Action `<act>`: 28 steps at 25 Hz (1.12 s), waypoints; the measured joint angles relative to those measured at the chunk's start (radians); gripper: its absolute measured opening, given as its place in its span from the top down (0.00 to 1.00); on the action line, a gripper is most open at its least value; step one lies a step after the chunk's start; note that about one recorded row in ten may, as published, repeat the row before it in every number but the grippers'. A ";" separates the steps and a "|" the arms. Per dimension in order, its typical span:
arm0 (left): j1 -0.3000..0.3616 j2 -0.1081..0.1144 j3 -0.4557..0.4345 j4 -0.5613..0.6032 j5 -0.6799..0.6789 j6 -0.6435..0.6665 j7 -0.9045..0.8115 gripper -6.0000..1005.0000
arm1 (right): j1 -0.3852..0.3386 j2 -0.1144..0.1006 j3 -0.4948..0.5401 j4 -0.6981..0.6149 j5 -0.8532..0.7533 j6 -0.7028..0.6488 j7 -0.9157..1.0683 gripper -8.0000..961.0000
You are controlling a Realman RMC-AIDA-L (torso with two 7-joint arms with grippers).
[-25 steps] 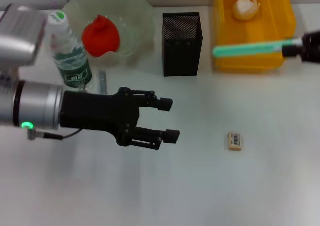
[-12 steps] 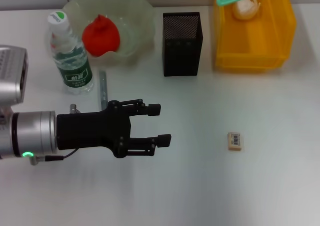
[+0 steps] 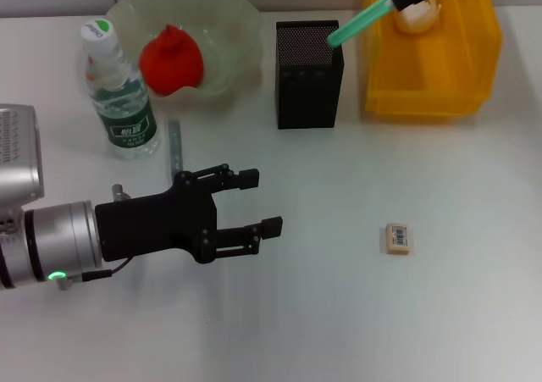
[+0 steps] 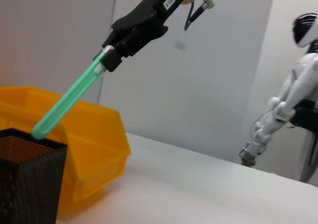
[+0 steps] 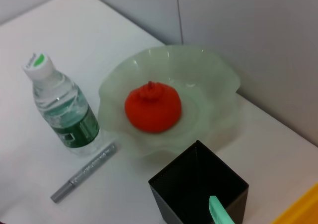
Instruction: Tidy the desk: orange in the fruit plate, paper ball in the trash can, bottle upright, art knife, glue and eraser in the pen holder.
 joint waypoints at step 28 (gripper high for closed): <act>0.003 0.001 0.000 -0.002 -0.011 -0.008 -0.001 0.22 | -0.055 0.143 -0.118 -0.120 0.019 0.161 -0.042 0.43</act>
